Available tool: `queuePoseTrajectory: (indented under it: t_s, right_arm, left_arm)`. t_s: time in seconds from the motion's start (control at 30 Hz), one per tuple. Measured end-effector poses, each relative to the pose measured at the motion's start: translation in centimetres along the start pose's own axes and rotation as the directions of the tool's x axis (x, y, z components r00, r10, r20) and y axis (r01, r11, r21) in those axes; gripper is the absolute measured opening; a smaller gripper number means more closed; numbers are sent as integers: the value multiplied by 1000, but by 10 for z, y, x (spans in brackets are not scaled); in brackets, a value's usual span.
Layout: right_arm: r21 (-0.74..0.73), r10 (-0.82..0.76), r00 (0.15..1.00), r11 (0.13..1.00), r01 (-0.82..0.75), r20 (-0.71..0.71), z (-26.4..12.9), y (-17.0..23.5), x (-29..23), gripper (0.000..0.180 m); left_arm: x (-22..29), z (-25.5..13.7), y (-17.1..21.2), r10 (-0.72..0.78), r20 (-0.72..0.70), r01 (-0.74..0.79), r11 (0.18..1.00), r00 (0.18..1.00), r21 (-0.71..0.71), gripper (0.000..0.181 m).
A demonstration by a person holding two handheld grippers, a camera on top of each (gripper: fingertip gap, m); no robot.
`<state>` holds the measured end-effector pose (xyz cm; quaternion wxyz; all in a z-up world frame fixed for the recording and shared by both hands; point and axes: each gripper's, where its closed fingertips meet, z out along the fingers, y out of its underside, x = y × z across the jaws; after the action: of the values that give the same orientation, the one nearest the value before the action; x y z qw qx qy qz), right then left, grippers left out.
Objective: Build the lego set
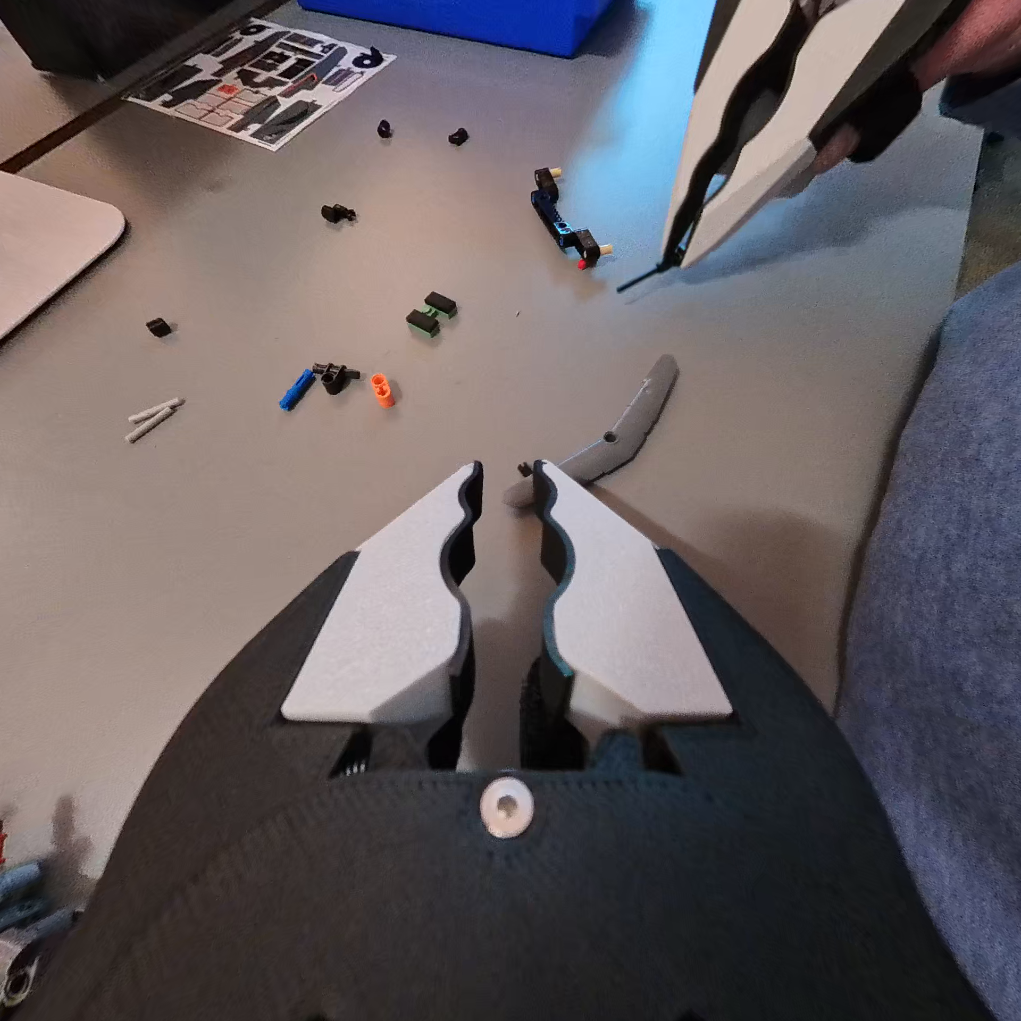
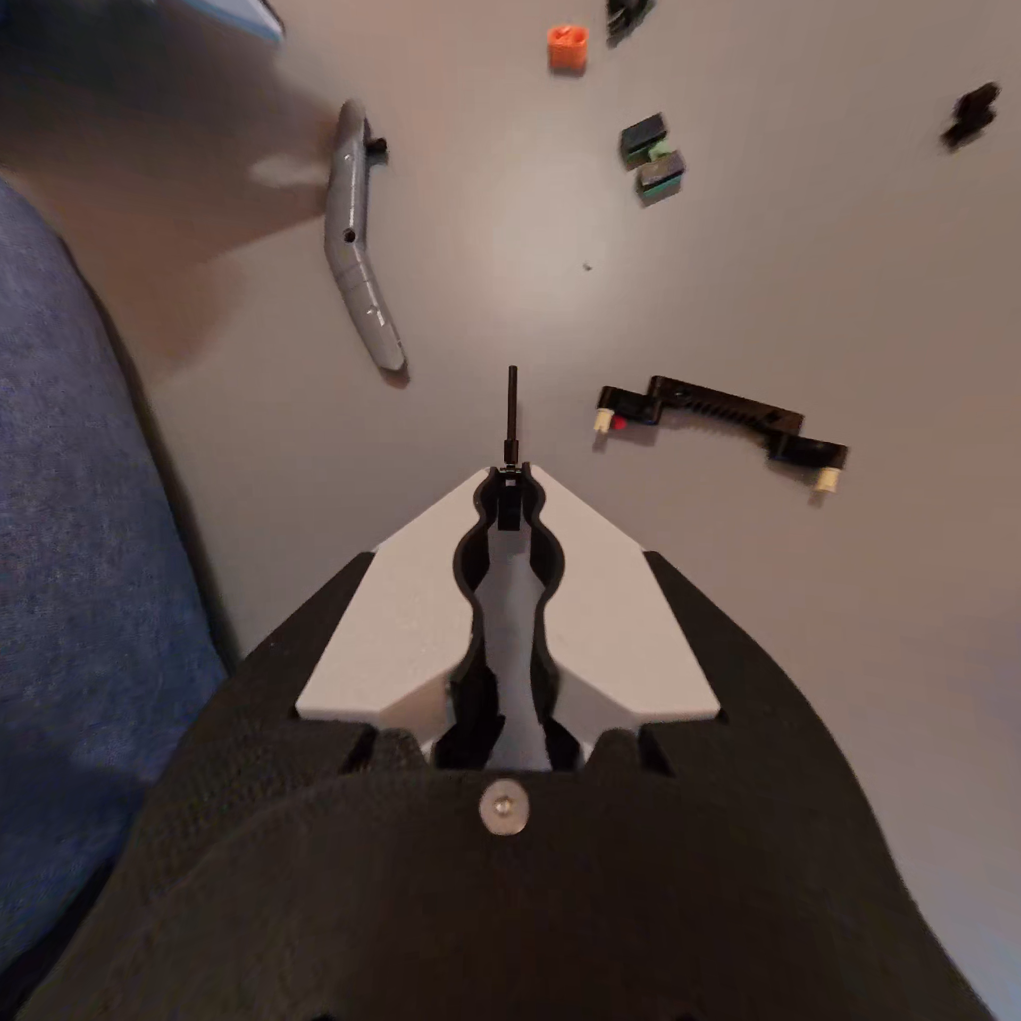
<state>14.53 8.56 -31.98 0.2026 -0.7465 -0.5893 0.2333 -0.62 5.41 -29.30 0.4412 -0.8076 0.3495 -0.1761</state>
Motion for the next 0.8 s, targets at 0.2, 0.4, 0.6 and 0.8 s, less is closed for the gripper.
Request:
queuePoseTrajectory:
  t_s: [0.2,0.4,0.6,0.8]
  right_arm:
    - [-14,-27,999,1000,27,26,14,-1,-8,17]
    - [85,-14,999,996,17,-41,-9,-26,20,19]
    - [186,61,992,982,-40,-108,-14,-63,87,19]
    - [145,82,987,988,-62,-141,29,-89,126,21]
  left_arm:
    - [0,0,0,6,9,-6,1000,1000,-6,16]
    - [-1,-2,0,4,8,-4,1000,1000,0,16]
    - [-2,-3,0,9,18,-9,1000,1000,-2,16]
    - [-6,-1,3,-6,18,6,1000,1000,-7,16]
